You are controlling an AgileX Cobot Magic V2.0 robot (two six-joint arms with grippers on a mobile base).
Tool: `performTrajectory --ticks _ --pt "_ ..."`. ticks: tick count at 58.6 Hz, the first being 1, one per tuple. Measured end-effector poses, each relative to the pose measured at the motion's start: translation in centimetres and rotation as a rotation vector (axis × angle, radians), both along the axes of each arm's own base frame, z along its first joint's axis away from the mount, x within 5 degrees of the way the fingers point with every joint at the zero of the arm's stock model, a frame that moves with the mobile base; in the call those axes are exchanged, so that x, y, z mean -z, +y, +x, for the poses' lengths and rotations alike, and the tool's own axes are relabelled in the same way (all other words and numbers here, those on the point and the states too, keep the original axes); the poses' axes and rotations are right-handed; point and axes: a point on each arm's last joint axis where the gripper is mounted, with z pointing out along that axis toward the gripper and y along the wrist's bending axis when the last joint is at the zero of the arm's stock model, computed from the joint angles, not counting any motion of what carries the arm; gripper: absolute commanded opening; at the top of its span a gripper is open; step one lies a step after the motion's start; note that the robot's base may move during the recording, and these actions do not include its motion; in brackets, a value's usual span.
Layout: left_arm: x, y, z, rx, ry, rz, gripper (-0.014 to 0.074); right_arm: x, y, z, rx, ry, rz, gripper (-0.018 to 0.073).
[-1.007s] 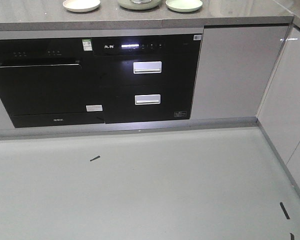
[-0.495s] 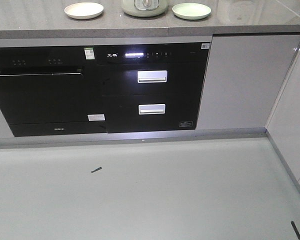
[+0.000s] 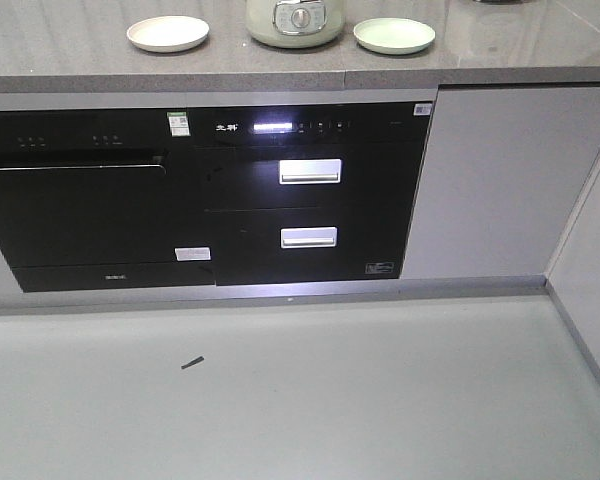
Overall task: Distribute corn equally
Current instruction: 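Continue driving closer to the counter with the pot and plates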
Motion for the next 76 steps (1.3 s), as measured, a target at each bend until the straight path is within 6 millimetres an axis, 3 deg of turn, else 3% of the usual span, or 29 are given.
performTrajectory --ticks 76 --pt "0.00 0.00 0.00 0.000 0.000 0.000 -0.0006 0.00 0.00 0.00 0.000 0.000 0.000 -0.0005"
